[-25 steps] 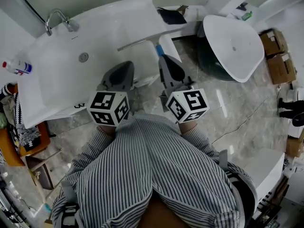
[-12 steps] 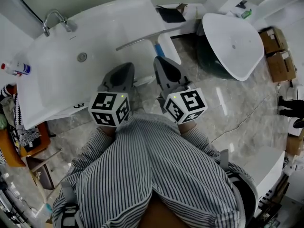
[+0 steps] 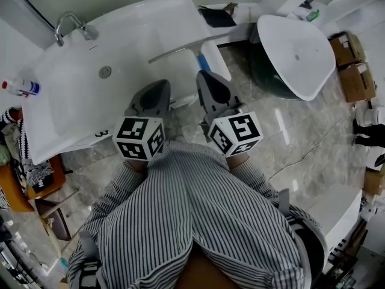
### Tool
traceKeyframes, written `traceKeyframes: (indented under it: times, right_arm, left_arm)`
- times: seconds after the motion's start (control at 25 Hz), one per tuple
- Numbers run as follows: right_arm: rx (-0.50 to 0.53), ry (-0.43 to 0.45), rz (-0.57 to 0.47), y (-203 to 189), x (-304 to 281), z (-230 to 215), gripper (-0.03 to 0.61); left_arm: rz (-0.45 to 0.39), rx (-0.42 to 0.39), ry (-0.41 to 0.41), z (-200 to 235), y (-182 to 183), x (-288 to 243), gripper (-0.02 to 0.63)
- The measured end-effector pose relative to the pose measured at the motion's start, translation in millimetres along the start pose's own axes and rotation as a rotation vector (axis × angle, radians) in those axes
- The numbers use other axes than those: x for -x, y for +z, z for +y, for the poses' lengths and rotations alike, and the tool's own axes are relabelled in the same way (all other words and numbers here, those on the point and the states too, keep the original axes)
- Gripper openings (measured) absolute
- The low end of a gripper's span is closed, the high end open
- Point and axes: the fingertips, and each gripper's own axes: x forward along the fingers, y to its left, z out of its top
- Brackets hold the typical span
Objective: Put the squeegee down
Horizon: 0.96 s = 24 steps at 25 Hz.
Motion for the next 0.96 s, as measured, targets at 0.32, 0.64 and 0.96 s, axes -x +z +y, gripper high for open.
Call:
traceKeyframes:
  times: [0.32, 0.64, 0.96]
  right_arm:
    - [0.009, -0.013, 0.011, -4.4, -0.7, 0.4, 0.014]
    - [0.027, 0.004, 0.017, -4.2, -3.4, 10.6, 0.014]
    - [0.030, 0.018, 0.032, -7.0, -8.7, 17.6, 0.014]
  left_arm:
    - [0.017, -0.027, -0.009, -0.6, -3.3, 0.1, 0.012]
    - [0.016, -0.023, -0.010, 2.2, -3.8, 3.5, 0.012]
    - [0.006, -0.010, -0.011, 9.2, -1.5, 7.1, 0.012]
